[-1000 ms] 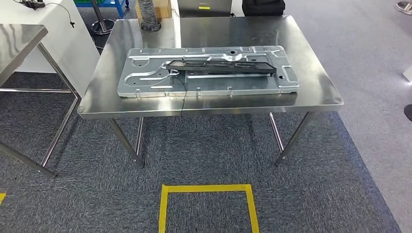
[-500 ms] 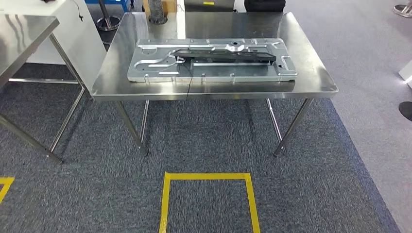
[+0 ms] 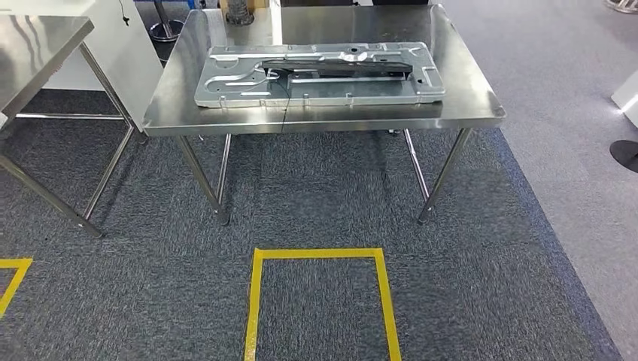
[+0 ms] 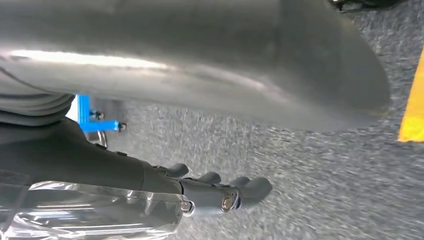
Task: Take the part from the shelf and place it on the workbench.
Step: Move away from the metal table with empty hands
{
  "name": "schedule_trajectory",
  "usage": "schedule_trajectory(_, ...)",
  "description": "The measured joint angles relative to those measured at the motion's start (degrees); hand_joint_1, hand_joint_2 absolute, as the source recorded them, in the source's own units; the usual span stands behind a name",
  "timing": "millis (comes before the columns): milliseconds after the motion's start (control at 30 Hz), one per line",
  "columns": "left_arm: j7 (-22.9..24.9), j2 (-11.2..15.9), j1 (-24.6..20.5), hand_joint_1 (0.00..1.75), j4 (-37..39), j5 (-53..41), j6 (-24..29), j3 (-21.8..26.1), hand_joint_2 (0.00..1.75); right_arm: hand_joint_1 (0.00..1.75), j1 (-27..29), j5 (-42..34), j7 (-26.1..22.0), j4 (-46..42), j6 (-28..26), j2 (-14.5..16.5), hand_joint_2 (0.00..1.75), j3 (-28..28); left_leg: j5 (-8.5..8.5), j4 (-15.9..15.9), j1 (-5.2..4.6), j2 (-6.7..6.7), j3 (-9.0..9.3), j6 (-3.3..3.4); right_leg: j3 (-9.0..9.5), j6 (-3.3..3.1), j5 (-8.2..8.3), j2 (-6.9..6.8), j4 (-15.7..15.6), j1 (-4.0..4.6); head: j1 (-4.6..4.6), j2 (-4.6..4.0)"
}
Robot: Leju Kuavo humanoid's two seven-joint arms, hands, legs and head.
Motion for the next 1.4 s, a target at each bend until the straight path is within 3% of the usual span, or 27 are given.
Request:
schedule_trajectory(100,0.06,-0.04,0.1,0.0,0.0,-0.09,-0.01,-0.05,0.0,0.0,0.04,-0.01,0.08,0.07,0.05,-0.05,0.0,0.0,-8.24,9.84,0.31,-0.08,-2.65,-0.74,-2.35,-0.7,1.97,-0.31,0.06,0.18,0.0,0.0)
schedule_trajectory(133,0.07,-0.07,0.1,0.0,0.0,-0.13,-0.02,-0.08,0.0,0.0,0.05,-0.01,0.08,0.08,0.05,-0.06,0.0,0.0,-9.36,13.01,0.39,-0.07,-3.06,-0.91,-3.26,-0.72,2.6,-0.35,0.21,0.3,0.0,0.0)
schedule_trajectory(167,0.07,-0.09,0.09,0.0,0.0,-0.17,-0.02,-0.1,0.0,0.0,0.05,-0.02,0.08,0.1,0.08,-0.07,0.0,0.0,-8.98,14.66,0.46,-0.07,-2.69,-0.99,-4.27,-0.69,3.16,-0.38,0.45,0.4,0.0,0.0)
schedule_trajectory(200,0.07,-0.1,0.07,0.0,0.0,-0.25,-0.03,-0.14,0.0,0.0,0.05,-0.03,0.08,0.13,0.15,-0.07,0.0,0.0,-7.51,14.4,0.49,-0.07,-1.39,-0.95,-5.33,-0.61,3.67,-0.39,0.79,0.47,0.0,0.0)
schedule_trajectory(267,0.17,-0.1,-0.05,0.0,0.0,-0.39,-0.07,-0.23,0.0,0.0,0.05,-0.11,-0.01,0.19,0.4,-0.06,0.0,0.0,-4.73,8.65,0.48,-0.07,3.89,-0.54,-7.29,-0.31,4.5,-0.38,1.61,0.55,-0.01,0.01)
schedule_trajectory(333,0.44,-0.11,-0.27,0.0,0.0,-0.46,-0.05,-0.28,0.0,0.0,0.1,-0.2,-0.35,0.25,0.61,-0.04,0.0,-0.01,-5.69,0.12,0.25,-0.05,9.94,0.13,-8.45,0.17,5.14,-0.43,2.5,0.71,-0.01,0.01)
schedule_trajectory(400,0.84,-0.13,-0.39,0.0,0.0,-0.46,0.05,-0.28,0.0,0.0,0.14,-0.22,-0.99,0.31,0.81,-0.04,0.0,-0.02,-7.21,-4.28,-0.07,-0.05,12.38,0.98,-8.89,0.86,5.89,-0.53,2.89,0.71,0.0,0.0)
schedule_trajectory(467,1.34,-0.22,-0.27,0.0,0.0,-0.35,0.14,-0.28,0.0,0.0,0.14,-0.21,-1.46,0.33,0.97,-0.1,0.0,-0.02,-6.58,-4.79,0.0,0.08,12.01,1.94,-9.22,1.59,6.09,-0.44,3.2,0.5,0.01,0.0)
schedule_trajectory(500,1.58,-0.27,-0.21,0.0,0.0,-0.22,0.2,-0.27,0.0,0.0,0.15,-0.19,-1.41,0.33,0.95,-0.14,0.0,-0.02,-6.08,-4.94,0.07,0.19,11.7,2.4,-9.79,1.9,5.05,-0.29,4.42,0.39,0.01,0.0)
schedule_trajectory(567,1.89,-0.34,-0.17,0.0,0.0,-0.03,0.33,-0.25,0.0,0.0,0.22,-0.09,-0.81,0.37,0.79,-0.19,0.0,-0.02,-5.19,-5.04,0.08,0.33,10.78,2.91,-12.1,2.41,0.88,0.03,10.11,0.07,0.01,0.0)
schedule_trajectory(633,2.02,-0.34,-0.13,0.0,0.0,0.03,0.46,-0.24,0.0,0.0,0.27,0.0,-0.32,0.41,0.74,-0.17,0.0,-0.02,-4.77,-5.01,-0.01,0.34,10.17,3.01,-13.98,2.68,-2.09,0.11,14.98,-0.13,0.0,0.0)
schedule_trajectory(733,2.07,-0.34,-0.11,0.0,0.0,0.03,0.48,-0.24,0.0,0.0,0.27,0.02,-0.19,0.42,0.75,-0.17,0.0,-0.02,-4.7,-5.0,-0.03,0.34,10.05,3.02,-14.36,2.72,-2.59,0.11,16.02,-0.17,0.0,0.0)
schedule_trajectory(800,2.26,-0.34,0.02,0.0,0.0,0.01,0.51,-0.23,0.0,0.0,0.3,0.02,0.51,0.43,0.75,-0.18,0.0,-0.02,-4.44,-4.81,-0.05,0.34,9.55,2.93,-15.07,2.87,-3.54,0.12,18.69,-0.24,0.0,0.0)
schedule_trajectory(867,2.83,-0.47,0.15,0.0,0.0,-0.19,0.57,-0.23,0.0,0.0,0.33,-0.56,2.51,0.44,0.73,-0.22,0.87,-0.13,-4.21,-3.96,-0.14,0.32,8.57,2.49,-10.06,2.72,-1.22,0.14,12.33,-0.37,0.0,0.0)
schedule_trajectory(933,3.32,-0.61,0.14,0.0,0.0,-0.4,0.58,-0.23,0.0,0.0,0.35,-1.38,4.1,0.45,0.75,-0.26,1.75,-0.47,-4.16,-3.18,-0.27,0.31,7.83,1.78,-4.33,2.07,1.78,0.18,2.98,-0.3,0.0,0.0)
schedule_trajectory(1000,3.43,-0.63,0.12,0.0,0.0,-0.5,0.52,-0.24,0.0,0.0,0.4,-1.89,4.82,0.47,0.93,-0.26,1.75,-0.94,-4.08,-3.06,-0.3,0.32,7.58,1.15,-4.26,1.37,1.75,0.2,2.27,-0.2,0.0,0.0)
schedule_trajectory(1067,3.45,-0.62,0.13,0.0,0.0,-0.59,0.43,-0.24,0.0,0.0,0.43,-2.2,5.65,0.52,1.32,-0.24,1.75,-1.34,-5.08,-1.78,-0.19,0.23,7.02,0.61,-4.33,0.63,2.08,0.09,1.92,-0.38,0.0,0.0)
schedule_trajectory(1100,3.45,-0.61,0.13,0.0,0.0,-0.63,0.38,-0.24,0.0,0.0,0.43,-2.26,5.95,0.55,1.53,-0.23,1.75,-1.48,-6.52,0.43,-0.12,0.18,6.02,0.33,-4.38,0.27,2.26,0.03,1.73,-0.49,0.0,0.0)
schedule_trajectory(1200,3.5,-0.63,0.26,0.0,0.0,-0.84,0.32,-0.24,0.0,0.0,0.43,-2.31,6.49,0.57,1.73,-0.25,1.75,-1.88,-11.91,11.95,0.22,0.12,0.6,-0.28,-4.75,-0.15,2.43,-0.04,1.74,-0.38,0.0,0.0)
schedule_trajectory(1233,3.53,-0.65,0.34,0.0,0.0,-0.89,0.31,-0.24,0.0,0.0,0.44,-2.46,6.87,0.57,1.73,-0.25,1.75,-2.07,-12.27,14.2,0.32,0.12,-0.47,-0.39,-4.8,-0.16,2.44,-0.04,1.8,-0.34,0.0,0.0)
schedule_trajectory(1267,3.59,-0.66,0.39,0.0,0.0,-0.9,0.31,-0.24,0.0,0.0,0.43,-2.74,7.41,0.57,1.71,-0.25,1.75,-2.3,-11.4,14.06,0.46,0.12,-0.43,-0.52,-4.81,-0.17,2.42,-0.03,1.92,-0.38,0.0,0.0)
schedule_trajectory(1333,3.84,-0.61,0.4,0.0,0.0,-0.77,0.3,-0.23,0.87,0.0,0.37,-3.53,8.54,0.6,1.55,-0.22,1.75,-2.84,-7.4,7.46,1.02,0.14,2.73,-1.3,-4.87,-0.05,2.16,0.01,2.49,-0.5,0.0,0.0)
schedule_trajectory(1367,3.99,-0.71,0.36,0.0,0.03,-0.67,0.26,-0.23,1.31,0.0,0.32,-3.88,8.97,0.59,1.37,-0.31,1.31,-3.15,-6.05,3.49,1.31,0.0,4.58,-1.95,-5.08,0.17,1.86,0.09,3.09,-0.36,0.0,0.0)
schedule_trajectory(1400,4.14,-0.79,0.32,0.0,0.07,-0.56,0.21,-0.23,1.75,0.0,0.26,-4.1,9.18,0.59,1.15,-0.39,0.87,-3.43,-5.15,0.7,1.53,-0.19,5.81,-1.77,-5.34,0.39,1.56,0.21,3.69,-0.22,0.0,0.01)
